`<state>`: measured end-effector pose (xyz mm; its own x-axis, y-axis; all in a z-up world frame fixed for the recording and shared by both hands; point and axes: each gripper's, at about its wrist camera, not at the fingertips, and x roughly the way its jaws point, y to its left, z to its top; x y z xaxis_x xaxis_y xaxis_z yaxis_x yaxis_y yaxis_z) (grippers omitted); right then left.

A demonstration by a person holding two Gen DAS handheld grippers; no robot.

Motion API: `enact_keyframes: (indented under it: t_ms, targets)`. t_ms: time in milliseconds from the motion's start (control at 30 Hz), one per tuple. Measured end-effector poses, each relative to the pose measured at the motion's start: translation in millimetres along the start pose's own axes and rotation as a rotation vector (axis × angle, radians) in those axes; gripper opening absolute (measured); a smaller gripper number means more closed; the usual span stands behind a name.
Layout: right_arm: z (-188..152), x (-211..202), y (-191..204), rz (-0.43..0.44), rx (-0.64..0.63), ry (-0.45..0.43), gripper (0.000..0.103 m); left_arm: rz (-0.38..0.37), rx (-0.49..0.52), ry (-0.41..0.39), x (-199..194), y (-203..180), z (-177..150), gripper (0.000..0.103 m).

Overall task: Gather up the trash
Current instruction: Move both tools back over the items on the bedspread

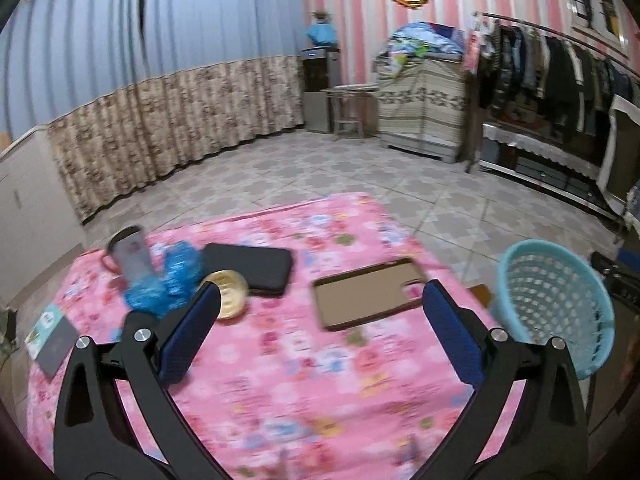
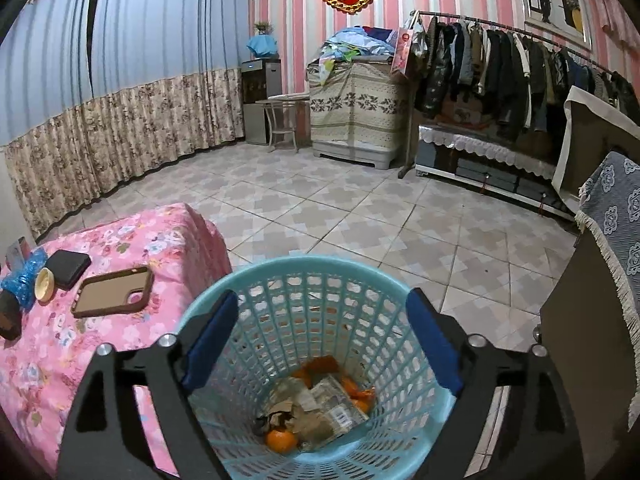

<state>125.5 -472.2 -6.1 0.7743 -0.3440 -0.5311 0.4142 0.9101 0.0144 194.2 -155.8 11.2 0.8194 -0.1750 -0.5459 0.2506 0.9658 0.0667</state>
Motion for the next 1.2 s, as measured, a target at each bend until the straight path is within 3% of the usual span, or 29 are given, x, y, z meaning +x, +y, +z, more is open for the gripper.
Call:
enact_keyframes:
  t_ms: [333, 567, 967, 1200]
  targets:
    - [4, -35, 68, 0.072, -0.057, -0.069, 0.096, 0.13, -0.051, -0.006, -9, 91, -7, 0.097]
    - [7, -46, 133, 0.154, -0.111, -0.092, 0.099, 0.185, -0.112, 0.005, 7, 133, -20, 0.098]
    - [-20, -15, 244, 0.271, -0.192, -0.031, 0.099, 0.197, -0.249, 0.149, 64, 188, -54, 0.097]
    - [-38, 3, 257, 0.258, -0.238, 0.014, 0.099, 0.163, -0.237, 0.195, 81, 186, -63, 0.097]
